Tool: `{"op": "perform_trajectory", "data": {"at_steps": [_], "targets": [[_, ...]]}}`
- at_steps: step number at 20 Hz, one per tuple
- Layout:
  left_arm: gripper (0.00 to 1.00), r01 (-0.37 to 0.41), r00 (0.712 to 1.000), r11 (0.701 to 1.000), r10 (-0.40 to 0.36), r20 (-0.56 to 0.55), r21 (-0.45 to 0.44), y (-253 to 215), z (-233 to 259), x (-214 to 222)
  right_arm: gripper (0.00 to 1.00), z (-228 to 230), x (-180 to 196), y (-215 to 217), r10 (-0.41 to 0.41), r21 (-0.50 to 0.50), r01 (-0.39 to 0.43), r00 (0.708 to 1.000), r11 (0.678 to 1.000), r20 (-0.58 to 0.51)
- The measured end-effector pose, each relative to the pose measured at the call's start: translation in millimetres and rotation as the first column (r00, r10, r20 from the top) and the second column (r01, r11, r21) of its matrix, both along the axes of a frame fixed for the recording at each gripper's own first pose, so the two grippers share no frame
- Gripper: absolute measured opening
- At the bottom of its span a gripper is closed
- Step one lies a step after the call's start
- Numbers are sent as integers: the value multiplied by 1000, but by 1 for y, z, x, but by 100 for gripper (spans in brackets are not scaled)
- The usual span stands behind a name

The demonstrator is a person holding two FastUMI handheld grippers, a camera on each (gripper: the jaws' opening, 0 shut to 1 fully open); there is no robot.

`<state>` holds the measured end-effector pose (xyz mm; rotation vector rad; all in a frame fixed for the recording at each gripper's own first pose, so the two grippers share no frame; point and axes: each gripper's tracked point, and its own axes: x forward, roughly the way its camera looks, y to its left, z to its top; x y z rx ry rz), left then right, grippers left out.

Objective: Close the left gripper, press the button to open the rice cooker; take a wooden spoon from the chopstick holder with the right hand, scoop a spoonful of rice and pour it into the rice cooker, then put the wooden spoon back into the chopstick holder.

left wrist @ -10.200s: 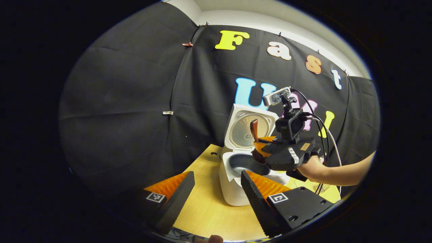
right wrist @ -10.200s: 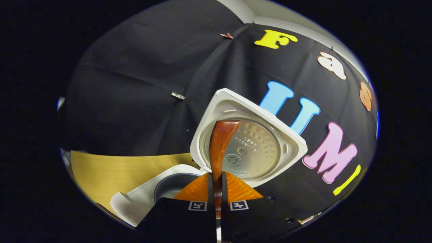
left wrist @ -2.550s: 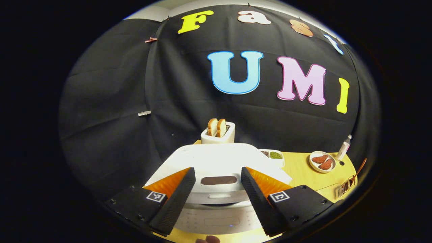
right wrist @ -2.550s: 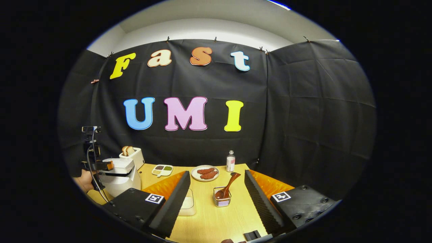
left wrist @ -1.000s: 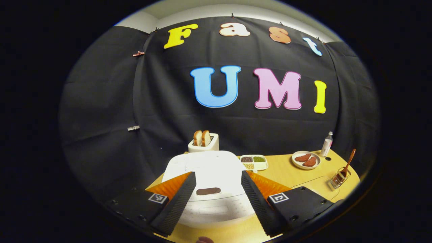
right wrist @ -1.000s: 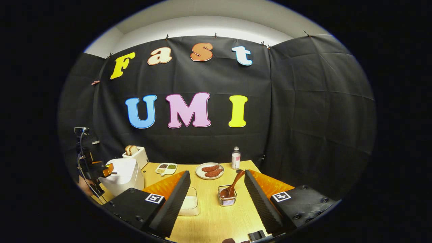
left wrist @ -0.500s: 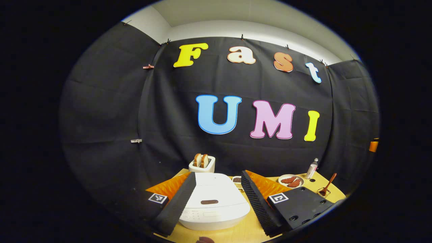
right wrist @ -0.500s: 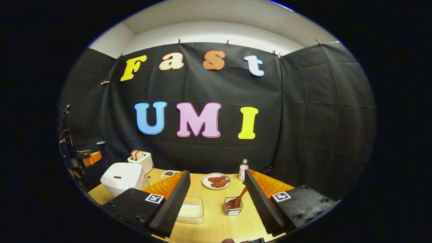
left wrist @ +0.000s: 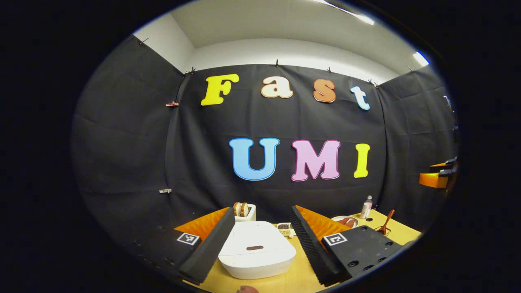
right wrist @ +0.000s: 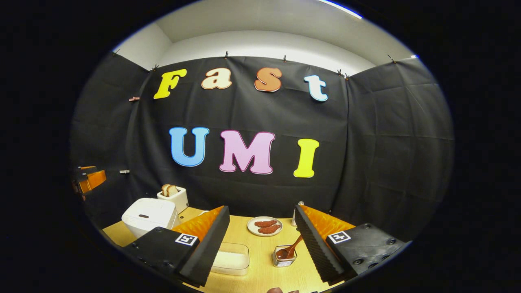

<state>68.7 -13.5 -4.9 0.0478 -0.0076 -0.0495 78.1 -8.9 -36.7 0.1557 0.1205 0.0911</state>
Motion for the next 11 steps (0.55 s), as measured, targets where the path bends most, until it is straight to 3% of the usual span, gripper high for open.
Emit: {"op": "perform_trajectory", "data": {"at_steps": [6,11], "targets": [[95,27,1000,1000,-27,-14,12,-12,-3,-7,100,12,2,11,12,4,-12,1000,1000,27],[95,0,999,1000,0,-47,1,-2,-11,-3,100,12,7,10,4,10,-5,1000,1000,29]]}}
